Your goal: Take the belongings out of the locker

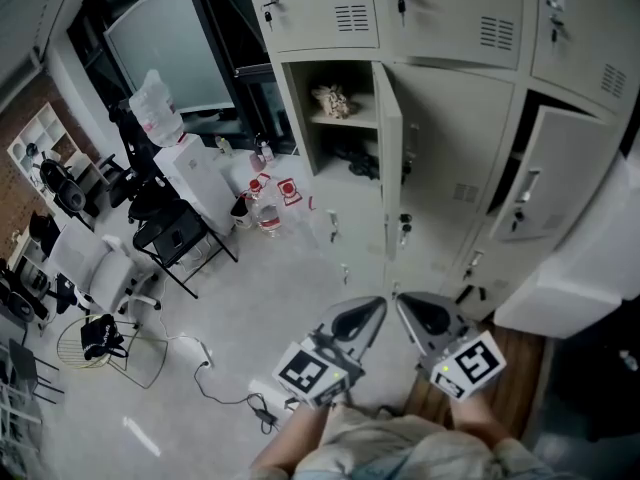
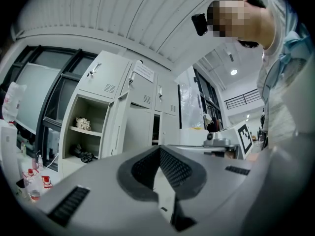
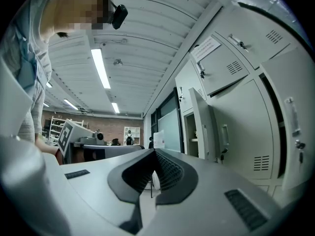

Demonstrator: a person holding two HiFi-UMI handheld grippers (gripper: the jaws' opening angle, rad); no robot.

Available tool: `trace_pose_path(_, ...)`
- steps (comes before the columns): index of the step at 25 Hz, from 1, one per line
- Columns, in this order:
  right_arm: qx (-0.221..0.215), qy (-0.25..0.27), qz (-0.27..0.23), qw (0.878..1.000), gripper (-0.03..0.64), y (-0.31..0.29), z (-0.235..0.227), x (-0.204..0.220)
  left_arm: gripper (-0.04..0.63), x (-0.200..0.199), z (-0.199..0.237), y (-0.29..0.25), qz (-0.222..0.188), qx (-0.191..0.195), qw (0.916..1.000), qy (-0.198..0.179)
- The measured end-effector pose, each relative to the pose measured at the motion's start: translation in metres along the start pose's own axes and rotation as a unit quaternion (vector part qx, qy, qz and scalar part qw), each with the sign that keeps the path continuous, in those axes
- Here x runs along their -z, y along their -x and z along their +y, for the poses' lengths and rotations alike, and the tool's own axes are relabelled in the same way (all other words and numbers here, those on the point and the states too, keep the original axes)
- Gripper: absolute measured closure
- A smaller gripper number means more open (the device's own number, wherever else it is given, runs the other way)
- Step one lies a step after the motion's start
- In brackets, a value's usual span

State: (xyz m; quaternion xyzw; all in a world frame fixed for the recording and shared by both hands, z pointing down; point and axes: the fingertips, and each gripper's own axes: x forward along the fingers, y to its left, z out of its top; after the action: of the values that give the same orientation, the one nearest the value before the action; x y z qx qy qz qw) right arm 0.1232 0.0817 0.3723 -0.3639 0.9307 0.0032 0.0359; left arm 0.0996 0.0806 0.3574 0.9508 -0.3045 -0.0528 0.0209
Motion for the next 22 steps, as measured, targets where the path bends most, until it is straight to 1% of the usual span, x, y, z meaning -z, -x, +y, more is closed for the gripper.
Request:
trace_pose_path(2,-0.016,-0.012,-0.002,1.0,0.614,-0.002,0.001,-0.001,0.592,-0.001,0.001,-0.002,-0.002,-0.003,1.0,-0.003)
trace_pose_path(4,-0.026,0.002,0.007,1.0,0.614,-0.004,-0.001,0.001,0.592,-0.002,0.005,-0.004,-0.003,-0.009,0.9999,-0.008)
trace_pose_path(7,-0.027,0.025,0.017,0.999,0.614,-0.009,-0.005,0.003,0.592,-0.003,0.011,-0.005,0.001,-0.018,0.9997,-0.017)
trace_pose_path(12,-0.033,0.026,0.024,0.999,0.614,-0.021,-0.008,0.008,0.592,-0.004,0.026,-0.002,-0.005,-0.03,0.9993,-0.02)
trace_pose_path(18,-0.021,0.009,0.022,1.0,0.614,-0.047,-0.02,0.01,0.592,-0.003,0.056,-0.006,-0.006,-0.023,0.9994,-0.024)
trace_pose_path(22,-0.012,0.019,0.019,1.0,0.614,-0.077,-0.034,0.009,0.592,-0.007,0.088,-0.011,-0.006,-0.019,0.9994,-0.03)
